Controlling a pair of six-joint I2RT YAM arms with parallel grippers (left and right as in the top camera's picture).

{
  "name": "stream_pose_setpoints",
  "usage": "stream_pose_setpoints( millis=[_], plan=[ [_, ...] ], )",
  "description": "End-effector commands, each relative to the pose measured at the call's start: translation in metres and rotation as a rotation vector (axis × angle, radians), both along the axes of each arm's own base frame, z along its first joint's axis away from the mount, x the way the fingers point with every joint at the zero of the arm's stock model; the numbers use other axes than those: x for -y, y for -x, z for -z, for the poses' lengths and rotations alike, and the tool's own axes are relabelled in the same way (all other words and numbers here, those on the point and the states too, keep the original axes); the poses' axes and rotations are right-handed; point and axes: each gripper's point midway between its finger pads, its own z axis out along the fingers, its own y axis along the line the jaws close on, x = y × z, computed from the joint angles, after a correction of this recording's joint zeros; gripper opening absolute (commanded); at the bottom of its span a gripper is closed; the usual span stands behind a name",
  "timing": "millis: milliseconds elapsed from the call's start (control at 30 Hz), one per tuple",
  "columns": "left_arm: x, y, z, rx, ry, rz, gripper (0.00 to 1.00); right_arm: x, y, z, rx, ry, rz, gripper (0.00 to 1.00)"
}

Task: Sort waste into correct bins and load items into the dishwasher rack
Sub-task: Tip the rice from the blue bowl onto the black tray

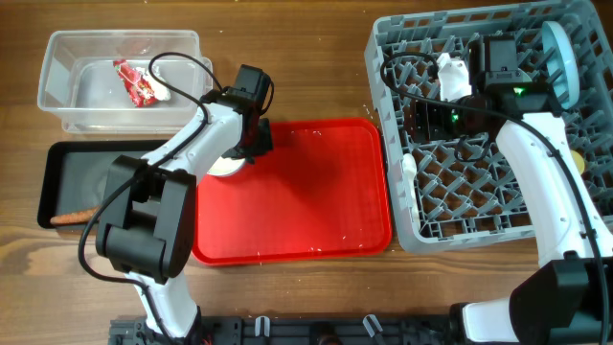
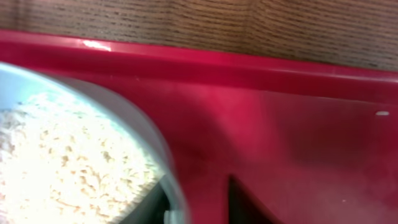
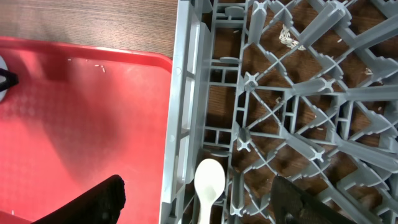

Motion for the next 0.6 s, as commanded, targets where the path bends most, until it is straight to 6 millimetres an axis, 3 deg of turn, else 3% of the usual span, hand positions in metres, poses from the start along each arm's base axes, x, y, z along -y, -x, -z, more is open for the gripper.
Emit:
stream_pose_setpoints(
  millis=[0, 133, 333, 467, 567],
  plan=[
    [-0.002, 0.001, 0.004, -0.012, -0.014, -0.002, 0.06, -0.003, 0.002, -0.007, 0.015, -0.024, 0.002, 0.77],
    [-0.010, 0.006, -0.001, -0.024, -0.059, -0.005, 0.04, -0.003, 0.002, -0.007, 0.015, -0.023, 0.002, 0.77],
    [-0.015, 0.016, -0.071, 0.055, -0.035, -0.009, 0.04, -0.003, 0.002, -0.007, 0.015, -0.023, 0.002, 0.77],
    [-0.042, 0.025, -0.114, 0.124, -0.015, -0.075, 0.04, -0.003, 0.002, -0.007, 0.015, -0.023, 0.002, 0.77],
    [-0.069, 0.026, -0.126, 0.134, 0.025, -0.150, 0.04, -0.003, 0.002, -0.007, 0.012, -0.023, 0.002, 0.77]
  ],
)
